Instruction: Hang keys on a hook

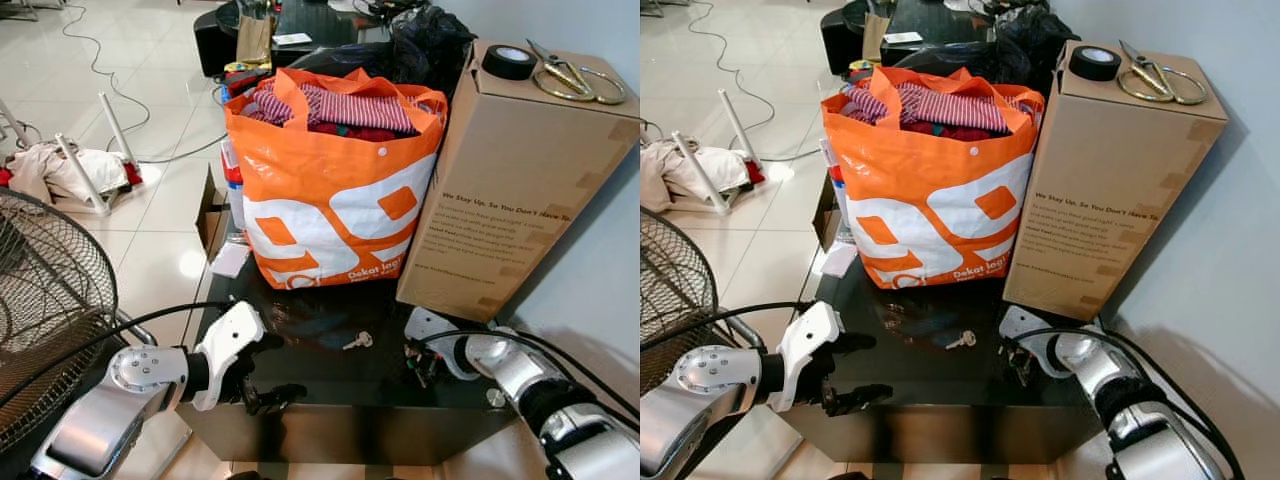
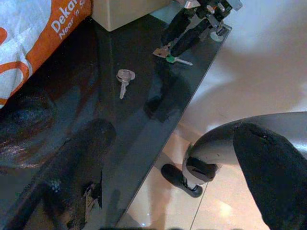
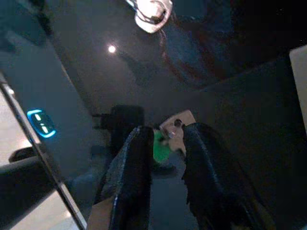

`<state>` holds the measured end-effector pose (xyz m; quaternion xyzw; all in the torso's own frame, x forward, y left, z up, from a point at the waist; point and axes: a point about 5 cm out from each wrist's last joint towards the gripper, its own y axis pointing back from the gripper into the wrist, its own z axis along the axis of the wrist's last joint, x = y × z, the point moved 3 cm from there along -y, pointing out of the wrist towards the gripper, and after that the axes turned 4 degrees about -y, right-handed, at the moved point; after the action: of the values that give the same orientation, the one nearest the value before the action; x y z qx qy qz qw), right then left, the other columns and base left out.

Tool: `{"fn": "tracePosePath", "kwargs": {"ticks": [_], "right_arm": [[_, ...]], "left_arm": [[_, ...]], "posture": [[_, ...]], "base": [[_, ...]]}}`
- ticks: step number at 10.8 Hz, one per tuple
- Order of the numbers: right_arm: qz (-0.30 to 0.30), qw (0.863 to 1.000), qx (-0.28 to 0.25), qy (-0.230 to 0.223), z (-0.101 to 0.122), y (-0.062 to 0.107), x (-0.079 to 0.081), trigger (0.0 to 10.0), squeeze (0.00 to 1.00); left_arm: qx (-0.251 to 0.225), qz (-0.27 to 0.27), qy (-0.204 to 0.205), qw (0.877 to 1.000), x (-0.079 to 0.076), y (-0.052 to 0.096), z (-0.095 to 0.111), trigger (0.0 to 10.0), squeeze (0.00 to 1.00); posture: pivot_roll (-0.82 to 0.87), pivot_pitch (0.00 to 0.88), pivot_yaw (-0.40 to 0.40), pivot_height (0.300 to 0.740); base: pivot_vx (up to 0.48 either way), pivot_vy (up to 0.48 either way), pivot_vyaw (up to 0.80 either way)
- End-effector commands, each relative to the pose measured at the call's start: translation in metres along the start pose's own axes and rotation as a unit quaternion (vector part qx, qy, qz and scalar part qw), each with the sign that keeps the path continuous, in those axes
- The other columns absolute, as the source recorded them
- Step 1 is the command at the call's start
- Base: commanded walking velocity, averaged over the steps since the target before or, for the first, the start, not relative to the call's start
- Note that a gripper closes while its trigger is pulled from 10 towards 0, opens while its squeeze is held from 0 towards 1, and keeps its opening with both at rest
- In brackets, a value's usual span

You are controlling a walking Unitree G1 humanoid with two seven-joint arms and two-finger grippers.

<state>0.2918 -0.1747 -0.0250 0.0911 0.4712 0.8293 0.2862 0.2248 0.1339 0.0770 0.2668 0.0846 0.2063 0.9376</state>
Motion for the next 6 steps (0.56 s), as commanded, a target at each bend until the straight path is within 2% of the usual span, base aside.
{"fn": "tracePosePath", "kwargs": {"ticks": [1, 2, 3, 6], "right_arm": [[-0.006, 1.0, -0.009, -0.009, 0.001, 0.002, -0.002, 10.0, 0.0], [-0.01, 1.0, -0.009, -0.014, 0.001, -0.001, 0.002, 10.0, 0.0], [-0.031, 0.999, 0.001, -0.036, -0.004, -0.006, 0.005, 10.0, 0.0], [-0.08, 0.995, 0.018, -0.055, -0.01, -0.005, -0.003, 10.0, 0.0]], "left_arm": [[0.0, 0.0, -0.009, 1.0, 0.001, 0.0, 0.003, 10.0, 0.14], [0.0, -0.001, -0.009, 1.0, 0.001, 0.0, 0.003, 10.0, 0.14], [0.0, -0.003, -0.009, 1.0, 0.0, 0.0, 0.003, 10.0, 0.14], [0.001, -0.005, -0.01, 1.0, 0.0, 0.001, 0.003, 10.0, 0.14]], "posture": [[0.01, 0.0, -0.015, 0.74], [0.01, 0.0, -0.015, 0.74], [0.01, 0.0, -0.014, 0.74], [0.01, 0.0, -0.011, 0.74]], "base": [[0.0, 0.0, 0.0], [0.0, 0.0, 0.0], [0.0, 0.0, 0.0], [0.0, 0.0, 0.0]]}}
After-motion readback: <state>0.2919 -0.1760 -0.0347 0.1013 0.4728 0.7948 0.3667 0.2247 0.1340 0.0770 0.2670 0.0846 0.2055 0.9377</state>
